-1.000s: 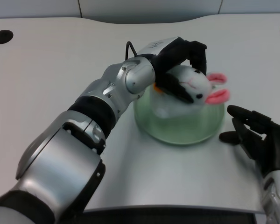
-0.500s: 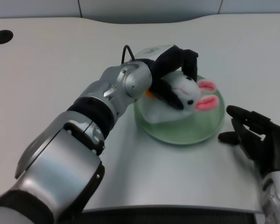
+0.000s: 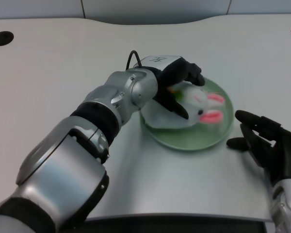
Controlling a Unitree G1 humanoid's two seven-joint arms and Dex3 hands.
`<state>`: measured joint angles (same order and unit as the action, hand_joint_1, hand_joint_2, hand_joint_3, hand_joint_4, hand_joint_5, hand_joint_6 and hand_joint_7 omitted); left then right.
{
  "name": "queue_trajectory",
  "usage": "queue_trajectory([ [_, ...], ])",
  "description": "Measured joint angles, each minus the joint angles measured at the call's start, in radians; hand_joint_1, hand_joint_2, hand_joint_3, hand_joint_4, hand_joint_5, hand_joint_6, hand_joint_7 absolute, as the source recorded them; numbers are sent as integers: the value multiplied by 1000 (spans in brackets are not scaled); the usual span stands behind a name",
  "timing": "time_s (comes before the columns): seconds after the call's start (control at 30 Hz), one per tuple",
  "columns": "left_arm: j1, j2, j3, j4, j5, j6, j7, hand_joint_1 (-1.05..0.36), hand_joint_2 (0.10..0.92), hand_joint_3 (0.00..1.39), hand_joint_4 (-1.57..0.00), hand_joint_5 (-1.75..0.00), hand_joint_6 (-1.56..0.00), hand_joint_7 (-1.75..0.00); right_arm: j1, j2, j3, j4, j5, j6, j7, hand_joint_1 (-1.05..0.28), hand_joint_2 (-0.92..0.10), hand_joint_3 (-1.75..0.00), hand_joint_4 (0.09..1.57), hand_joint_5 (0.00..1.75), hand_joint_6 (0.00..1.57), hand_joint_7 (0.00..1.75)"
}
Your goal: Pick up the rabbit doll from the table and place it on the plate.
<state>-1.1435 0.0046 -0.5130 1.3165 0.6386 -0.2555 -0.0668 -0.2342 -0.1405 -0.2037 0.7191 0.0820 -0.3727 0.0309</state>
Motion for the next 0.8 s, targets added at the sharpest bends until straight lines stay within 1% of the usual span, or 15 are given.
queue_trajectory([
  [0.07, 0, 0, -1, 0, 1, -1, 0, -833, 894, 8, -31, -351, -182, 0, 0, 0, 0, 0, 0, 0, 0, -401, -921, -174, 897, 824, 1035, 5],
  [0.1, 0, 0, -1, 0, 1, -1, 0, -843, 895, 8, -16, -340, -166, -1, 0, 0, 0, 0, 0, 1, 0, -401, -921, -173, 896, 824, 1035, 5],
  [0.17, 0, 0, -3, 0, 1, -14, 2, -926, 914, 14, -2, -83, -54, -9, 0, 0, 0, 0, 0, 1, 0, -403, -921, -169, 897, 824, 1038, 6],
  [0.23, 0, 0, -6, 0, 3, -37, 14, -951, 919, 19, 0, -21, -18, -3, 0, 0, 0, 0, 0, 1, 0, -403, -921, -166, 896, 823, 1038, 6],
  [0.3, 0, 0, -9, 0, 4, -48, 16, -960, 921, 23, 1, -4, -8, -1, 0, 0, 0, 0, 1, 1, 0, -404, -921, -164, 896, 823, 1039, 6],
  [0.37, 0, 0, -10, 0, 4, -55, 17, -1017, 921, 55, 1, 0, -1, 1, 0, 0, 0, 0, 0, 1, 0, -407, -921, -169, 899, 825, 1038, 6],
  [0.6, 0, 5, 6, 0, -7, -69, 20, -1044, 921, 88, 1, 1, 1, 1, 0, 0, 0, 0, 1, 1, 1, -400, -921, -166, 895, 828, 1038, 6],
  [0.8, 1, 59, 71, -15, -76, -109, -46, -1040, 920, 98, 1, 1, -3, -1, -1, 0, -2, 3, 2, 1, 3, -397, -921, -174, 897, 833, 1036, 5],
])
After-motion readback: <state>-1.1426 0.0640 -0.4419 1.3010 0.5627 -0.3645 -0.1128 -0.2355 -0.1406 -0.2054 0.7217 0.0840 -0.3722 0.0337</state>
